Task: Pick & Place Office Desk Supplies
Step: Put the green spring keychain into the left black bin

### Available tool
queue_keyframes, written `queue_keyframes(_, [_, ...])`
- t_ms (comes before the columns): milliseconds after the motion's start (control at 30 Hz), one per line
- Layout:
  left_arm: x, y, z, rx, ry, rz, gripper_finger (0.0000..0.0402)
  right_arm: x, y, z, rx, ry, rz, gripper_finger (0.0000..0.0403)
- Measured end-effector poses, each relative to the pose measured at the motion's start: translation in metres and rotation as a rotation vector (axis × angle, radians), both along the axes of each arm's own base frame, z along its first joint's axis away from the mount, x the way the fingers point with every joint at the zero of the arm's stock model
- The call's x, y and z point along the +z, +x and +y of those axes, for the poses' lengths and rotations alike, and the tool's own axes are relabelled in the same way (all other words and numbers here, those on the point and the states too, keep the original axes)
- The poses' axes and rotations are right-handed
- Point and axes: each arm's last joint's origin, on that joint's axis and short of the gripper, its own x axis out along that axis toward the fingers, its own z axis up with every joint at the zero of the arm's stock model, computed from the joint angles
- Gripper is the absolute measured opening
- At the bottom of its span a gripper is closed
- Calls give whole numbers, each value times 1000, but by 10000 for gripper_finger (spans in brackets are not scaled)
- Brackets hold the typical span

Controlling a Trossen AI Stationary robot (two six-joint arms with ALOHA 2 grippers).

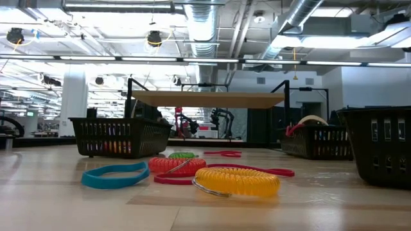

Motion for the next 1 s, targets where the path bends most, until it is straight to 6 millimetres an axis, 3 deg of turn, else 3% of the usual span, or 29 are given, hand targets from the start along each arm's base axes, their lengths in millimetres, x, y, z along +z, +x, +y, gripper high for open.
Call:
queue_keyframes(633, [0, -4, -4, -18, -9, 5, 1, -1, -1, 0, 2, 0, 17, 0])
queue_keyframes(1000, [-15, -11, -21, -70, -6, 36, 1, -1, -1, 0, 0, 1, 17, 0])
